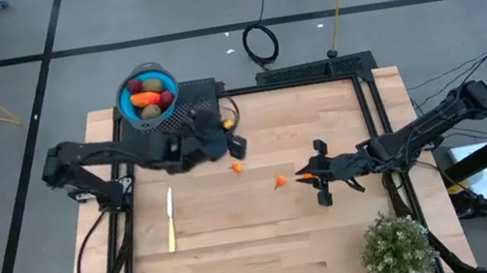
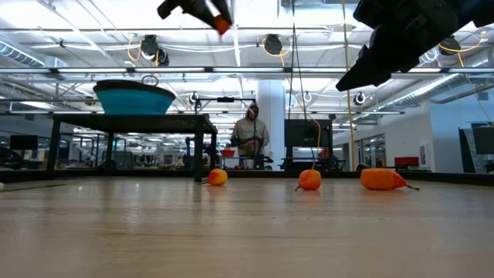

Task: Pick & Place Fruit
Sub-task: Put the pear into the blue strainer bowl on the shelf

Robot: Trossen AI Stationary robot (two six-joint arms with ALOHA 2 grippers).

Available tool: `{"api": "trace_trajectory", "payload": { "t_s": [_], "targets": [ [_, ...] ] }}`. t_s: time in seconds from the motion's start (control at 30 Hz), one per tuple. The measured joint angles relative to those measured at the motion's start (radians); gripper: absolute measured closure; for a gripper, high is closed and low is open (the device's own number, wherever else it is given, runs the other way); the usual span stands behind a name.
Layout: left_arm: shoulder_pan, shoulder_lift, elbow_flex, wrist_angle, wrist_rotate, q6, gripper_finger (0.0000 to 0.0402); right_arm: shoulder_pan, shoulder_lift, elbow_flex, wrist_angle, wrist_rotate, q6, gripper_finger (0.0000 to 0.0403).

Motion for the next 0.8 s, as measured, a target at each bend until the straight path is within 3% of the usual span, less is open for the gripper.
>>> {"api": "trace_trajectory", "payload": {
  "t_s": [0.2, 0.8],
  "targets": [
    [0.104, -0.063, 0.0, -0.105, -0.015, 0.044, 0.03, 0.0, 0.0, 0.0, 0.032, 0.0, 0.0, 0.0398],
    [0.495, -0.136, 0.0, -0.685, -0.003, 0.034, 0.03, -0.079, -0.001, 0.0, 0.164, 0.001, 0.05, 0.0402]
  ]
}}
